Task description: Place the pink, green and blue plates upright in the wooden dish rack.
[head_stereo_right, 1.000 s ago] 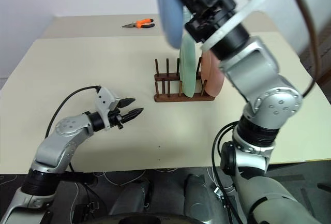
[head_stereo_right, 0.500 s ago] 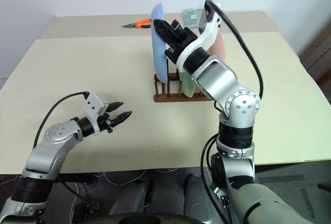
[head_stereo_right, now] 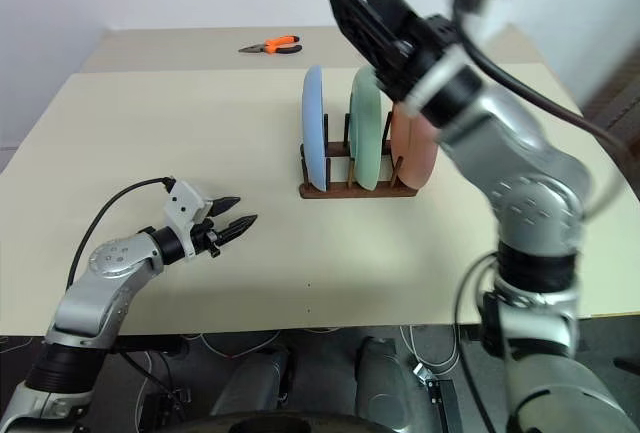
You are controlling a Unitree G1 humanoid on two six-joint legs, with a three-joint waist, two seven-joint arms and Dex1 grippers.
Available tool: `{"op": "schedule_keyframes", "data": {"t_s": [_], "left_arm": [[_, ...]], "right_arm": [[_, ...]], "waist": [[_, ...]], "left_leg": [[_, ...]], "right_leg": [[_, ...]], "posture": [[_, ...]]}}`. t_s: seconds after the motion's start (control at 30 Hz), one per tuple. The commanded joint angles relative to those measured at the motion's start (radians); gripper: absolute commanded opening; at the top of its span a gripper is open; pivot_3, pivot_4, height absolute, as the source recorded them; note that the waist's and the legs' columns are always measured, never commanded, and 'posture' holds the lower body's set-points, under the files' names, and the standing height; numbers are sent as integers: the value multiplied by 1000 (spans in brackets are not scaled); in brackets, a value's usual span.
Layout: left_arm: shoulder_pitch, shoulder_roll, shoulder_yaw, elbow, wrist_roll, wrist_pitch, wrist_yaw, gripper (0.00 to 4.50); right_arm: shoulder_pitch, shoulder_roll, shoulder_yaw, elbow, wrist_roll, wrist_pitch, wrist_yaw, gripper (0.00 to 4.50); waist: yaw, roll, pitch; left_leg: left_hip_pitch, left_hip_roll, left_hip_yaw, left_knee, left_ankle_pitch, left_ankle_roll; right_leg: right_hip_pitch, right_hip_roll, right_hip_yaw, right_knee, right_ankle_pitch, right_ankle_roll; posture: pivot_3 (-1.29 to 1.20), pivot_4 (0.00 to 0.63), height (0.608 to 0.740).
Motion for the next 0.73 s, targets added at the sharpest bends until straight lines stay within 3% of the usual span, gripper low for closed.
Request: {"op": "schedule_keyframes", "data": {"t_s": [0.03, 0.13, 0.27, 0.43, 0.73], "left_arm": [[-12, -7, 34, 34, 38, -60, 40, 2570], [-45, -39, 62, 103, 56, -102, 96, 2570], [-62, -45, 86, 161, 59, -138, 101, 2570], [-37, -38, 91, 116, 45, -119, 91, 2570], [59, 10, 94, 7, 30, -56, 44, 2570]], "right_arm": [[192, -129, -183, -10, -88, -5, 126, 2358], [452, -216, -250, 2, -248, -49, 259, 2358], [697, -260, -157, 65, -540, -195, 353, 2358], [672, -227, -92, 219, -681, -308, 370, 2358], [527, -161, -1, 403, -776, -405, 420, 2358]], "waist": [[9, 1, 0], [12, 1, 0], [7, 1, -1], [4, 1, 0], [13, 2, 0]], "left_leg": [[0, 0, 2, 1, 0, 0], [1, 0, 4, 1, 0, 0], [2, 1, 5, 2, 0, 0], [2, 1, 7, 2, 0, 0], [1, 1, 6, 3, 0, 0]], "right_leg": [[0, 0, 1, 0, -1, -2], [0, -1, 2, 1, -2, -2], [0, 0, 2, 1, -4, 0], [0, -1, 4, 1, -3, 0], [0, -1, 4, 1, -3, -1]], "posture": [[0, 150, 740], [0, 150, 740], [0, 150, 740], [0, 150, 740], [0, 150, 740]]}}
